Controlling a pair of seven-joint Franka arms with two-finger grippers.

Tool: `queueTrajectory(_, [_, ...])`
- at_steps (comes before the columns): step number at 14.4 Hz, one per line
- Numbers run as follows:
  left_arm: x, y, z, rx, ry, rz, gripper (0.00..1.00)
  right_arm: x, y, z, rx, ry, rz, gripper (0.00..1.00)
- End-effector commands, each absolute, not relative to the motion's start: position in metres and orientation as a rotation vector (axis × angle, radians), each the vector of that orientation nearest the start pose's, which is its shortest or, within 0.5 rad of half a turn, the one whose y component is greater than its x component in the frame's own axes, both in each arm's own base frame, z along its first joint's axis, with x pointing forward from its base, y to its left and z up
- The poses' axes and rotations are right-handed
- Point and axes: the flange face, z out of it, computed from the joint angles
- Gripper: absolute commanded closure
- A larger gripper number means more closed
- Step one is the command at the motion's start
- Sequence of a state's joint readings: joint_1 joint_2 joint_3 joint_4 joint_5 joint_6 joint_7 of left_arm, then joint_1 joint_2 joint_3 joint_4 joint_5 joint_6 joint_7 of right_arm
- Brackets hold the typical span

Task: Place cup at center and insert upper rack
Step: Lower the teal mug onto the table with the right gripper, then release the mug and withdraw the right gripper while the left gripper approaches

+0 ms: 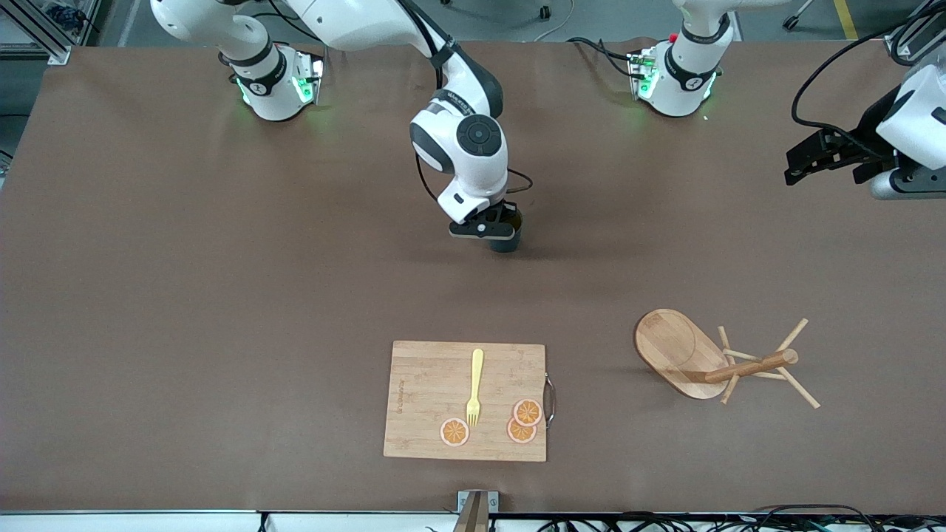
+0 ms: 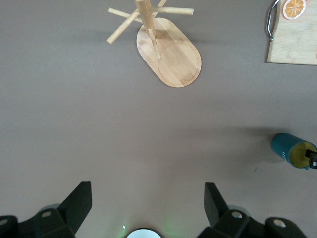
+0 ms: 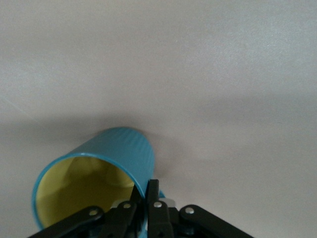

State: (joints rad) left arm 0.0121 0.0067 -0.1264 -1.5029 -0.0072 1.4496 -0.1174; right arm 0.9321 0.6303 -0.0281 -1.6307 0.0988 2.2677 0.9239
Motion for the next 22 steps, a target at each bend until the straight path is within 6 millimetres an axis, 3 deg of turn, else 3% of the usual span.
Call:
queueTrajectory(1, [0.541,-0.064,0.646,-3.136,0.010,0.098,0.00,0.424,0.553,0.254,-3.089,0.121,0.029,0.00])
queueTrajectory(4, [0.541,-0.065,0.646,-3.136,0.012,0.098,0.00,0.432,0.552,0.261,-3.077,0.116,0.018,0.00])
queueTrajectory(7, [0.540,-0.071,0.644,-3.136,0.013,0.106,0.00,0.439,0.553,0.283,-3.065,0.119,0.016,0.00])
queueTrajectory(10, [0.539,-0.093,0.638,-3.134,0.027,0.115,0.00,0.461,0.528,0.334,-3.089,0.066,0.065,0.00])
queueTrajectory(13, [0.532,-0.135,0.625,-3.136,-0.087,0.129,0.00,0.492,0.470,0.390,-3.109,-0.037,0.122,0.00])
queueTrajectory(17, [0.512,-0.197,0.624,-3.117,-0.264,0.114,0.00,0.533,0.368,0.438,-3.082,-0.226,0.122,0.00])
queueTrajectory(19, [0.506,-0.229,0.613,-3.108,-0.416,0.082,0.00,0.552,0.316,0.456,-3.070,-0.306,0.140,0.00])
queueTrajectory(22, [0.488,-0.294,0.578,-3.076,-0.596,0.049,0.00,0.578,0.237,0.472,-3.044,-0.416,0.172,0.00])
